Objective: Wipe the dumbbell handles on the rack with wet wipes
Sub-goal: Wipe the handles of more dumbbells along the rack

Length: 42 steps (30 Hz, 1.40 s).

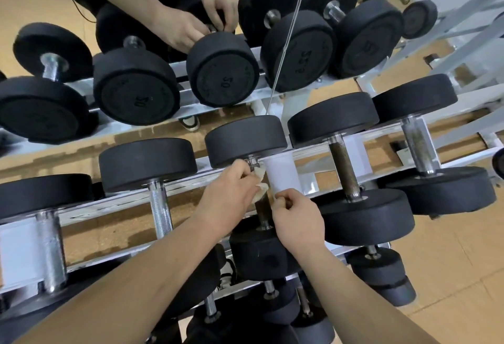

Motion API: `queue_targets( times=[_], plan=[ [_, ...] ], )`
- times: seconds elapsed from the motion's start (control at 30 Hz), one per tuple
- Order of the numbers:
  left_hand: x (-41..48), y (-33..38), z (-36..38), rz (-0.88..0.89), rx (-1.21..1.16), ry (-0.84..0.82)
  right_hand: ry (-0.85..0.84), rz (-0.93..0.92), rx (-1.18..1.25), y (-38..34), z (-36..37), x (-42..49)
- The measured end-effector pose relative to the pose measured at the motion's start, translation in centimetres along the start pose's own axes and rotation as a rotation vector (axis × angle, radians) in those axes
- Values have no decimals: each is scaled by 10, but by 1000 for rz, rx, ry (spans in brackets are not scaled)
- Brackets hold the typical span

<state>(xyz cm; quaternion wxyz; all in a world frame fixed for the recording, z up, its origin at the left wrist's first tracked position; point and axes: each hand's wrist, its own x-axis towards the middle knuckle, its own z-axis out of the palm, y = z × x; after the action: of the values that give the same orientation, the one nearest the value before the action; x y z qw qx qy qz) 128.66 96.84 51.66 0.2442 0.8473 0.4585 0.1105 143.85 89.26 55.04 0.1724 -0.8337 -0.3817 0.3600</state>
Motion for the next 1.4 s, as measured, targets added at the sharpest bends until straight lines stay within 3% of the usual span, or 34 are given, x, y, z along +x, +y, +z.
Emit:
queue_targets(
  times=[0.07,0.2,0.27,0.43,0.5,0.63,0.7,0.87,0.9,1.03,1.1,1.23,1.33,1.4],
  plan=[
    [1,4,3,21,31,80,0,-3,1,0,0,1],
    [2,10,9,-65,-155,54,12,8,9,1,2,2],
    [-2,9,14,-21,-218,35,11,23,15,2,2,2],
    [-15,10,12,165,-234,-233,14,23,40,1,0,0],
    [-8,7,11,170,-218,-159,23,25,63,0,-1,-1],
    [14,9,10,-35,-191,169,22,21,86,-2,-1,-3],
    [10,11,15,-59,-206,184,22,23,91,-2,-1,-3],
    [-25,8,16,128,-251,-179,32,33,90,-2,-1,-4],
    [-20,7,12,151,-216,-187,33,35,94,-2,-1,-5],
    [15,5,6,73,-21,91,43,28,102,-5,-3,-7],
    [21,8,14,25,23,121,48,22,106,-4,-3,-7],
    [-2,18,26,-73,-189,35,56,28,97,-4,-2,-7],
    [-19,19,14,-128,-428,-268,52,33,92,-4,-2,-7],
    [-21,14,3,-121,-466,-447,56,32,96,-5,-3,-8]
  ],
)
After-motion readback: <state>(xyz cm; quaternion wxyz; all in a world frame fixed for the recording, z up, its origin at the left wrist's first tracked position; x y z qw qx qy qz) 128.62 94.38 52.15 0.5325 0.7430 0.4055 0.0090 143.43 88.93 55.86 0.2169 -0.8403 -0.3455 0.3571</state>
